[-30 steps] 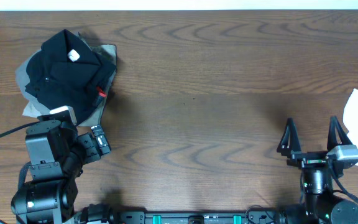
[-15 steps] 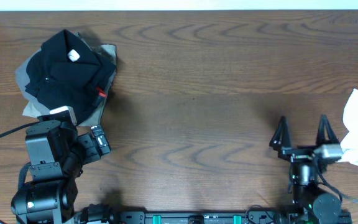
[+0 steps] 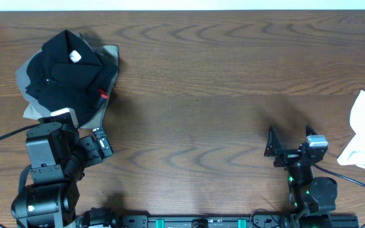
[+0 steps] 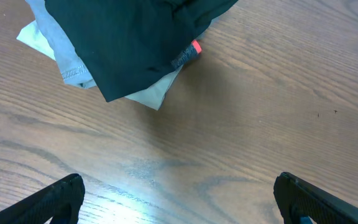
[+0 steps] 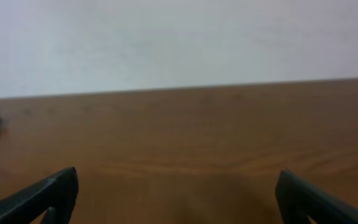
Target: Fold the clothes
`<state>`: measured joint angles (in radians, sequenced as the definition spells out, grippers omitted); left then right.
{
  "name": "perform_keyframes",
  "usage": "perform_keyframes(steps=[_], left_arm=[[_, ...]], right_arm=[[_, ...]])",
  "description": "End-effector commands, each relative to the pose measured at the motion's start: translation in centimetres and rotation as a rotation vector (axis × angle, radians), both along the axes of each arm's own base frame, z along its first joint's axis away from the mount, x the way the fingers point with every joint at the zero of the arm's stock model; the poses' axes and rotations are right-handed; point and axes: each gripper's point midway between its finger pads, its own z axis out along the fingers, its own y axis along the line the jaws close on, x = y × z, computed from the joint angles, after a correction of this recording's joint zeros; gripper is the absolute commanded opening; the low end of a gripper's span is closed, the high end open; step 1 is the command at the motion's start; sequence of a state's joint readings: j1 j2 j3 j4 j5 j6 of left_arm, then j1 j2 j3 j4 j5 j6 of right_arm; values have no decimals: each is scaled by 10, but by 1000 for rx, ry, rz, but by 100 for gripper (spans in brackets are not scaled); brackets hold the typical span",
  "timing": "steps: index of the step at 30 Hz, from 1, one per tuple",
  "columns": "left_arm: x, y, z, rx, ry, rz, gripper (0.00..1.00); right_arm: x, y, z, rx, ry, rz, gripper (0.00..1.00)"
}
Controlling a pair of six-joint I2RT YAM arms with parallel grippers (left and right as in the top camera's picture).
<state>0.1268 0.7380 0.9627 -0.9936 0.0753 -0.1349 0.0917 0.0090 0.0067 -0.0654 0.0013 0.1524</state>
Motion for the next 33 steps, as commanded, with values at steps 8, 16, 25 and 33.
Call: perform_keyframes(steps=[8, 16, 25, 33], left_arm=[[0, -2, 0, -8, -2, -1, 98], [0, -2, 0, -7, -1, -1, 98], [16, 1, 53, 43, -385, 1, 98], [17, 2, 84, 100, -845, 5, 98]], right_arm=[[-1, 7, -2, 12, 8, 33, 99], [-1, 7, -2, 12, 8, 33, 99], [-1, 7, -2, 12, 8, 33, 99], [-1, 7, -2, 12, 8, 33, 99]])
